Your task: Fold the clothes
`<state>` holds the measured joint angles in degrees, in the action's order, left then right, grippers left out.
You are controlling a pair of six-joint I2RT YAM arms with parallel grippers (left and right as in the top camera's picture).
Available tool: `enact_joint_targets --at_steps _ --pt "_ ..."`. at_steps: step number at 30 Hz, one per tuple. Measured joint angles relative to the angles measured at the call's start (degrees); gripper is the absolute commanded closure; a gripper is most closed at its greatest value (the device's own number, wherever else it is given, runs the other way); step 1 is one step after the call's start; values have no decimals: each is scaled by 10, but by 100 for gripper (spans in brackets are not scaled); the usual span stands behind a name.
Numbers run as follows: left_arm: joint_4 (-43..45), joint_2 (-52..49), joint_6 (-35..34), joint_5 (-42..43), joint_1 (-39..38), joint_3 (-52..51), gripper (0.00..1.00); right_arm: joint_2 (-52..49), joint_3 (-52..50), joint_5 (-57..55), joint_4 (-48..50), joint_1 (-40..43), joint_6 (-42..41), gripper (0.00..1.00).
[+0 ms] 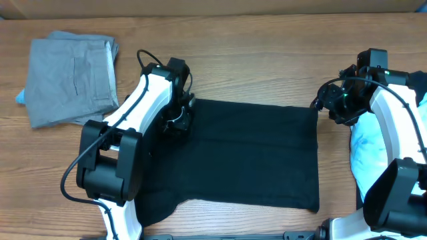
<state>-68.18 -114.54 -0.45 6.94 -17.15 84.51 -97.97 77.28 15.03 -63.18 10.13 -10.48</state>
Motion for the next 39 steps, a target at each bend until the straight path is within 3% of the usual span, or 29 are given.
enact_joint_targets --at_steps 13,18,26,31,35,39 --pt "-3 0 -1 48 -43 -1 96 0 0 0 0 0 0 33" --pt "-7 0 -37 -16 -46 -1 73 0 0 0 0 0 0 33" --pt "34 13 -52 -71 -45 -1 63 0 0 0 2 0 0 33" --pt "58 16 -56 -105 -45 -10 64 0 0 0 1 0 0 33" --pt "58 16 -67 -115 -45 -22 75 0 0 0 1 0 1 33" --pt "38 16 -70 -117 -45 -22 72 0 0 0 2 0 0 33"
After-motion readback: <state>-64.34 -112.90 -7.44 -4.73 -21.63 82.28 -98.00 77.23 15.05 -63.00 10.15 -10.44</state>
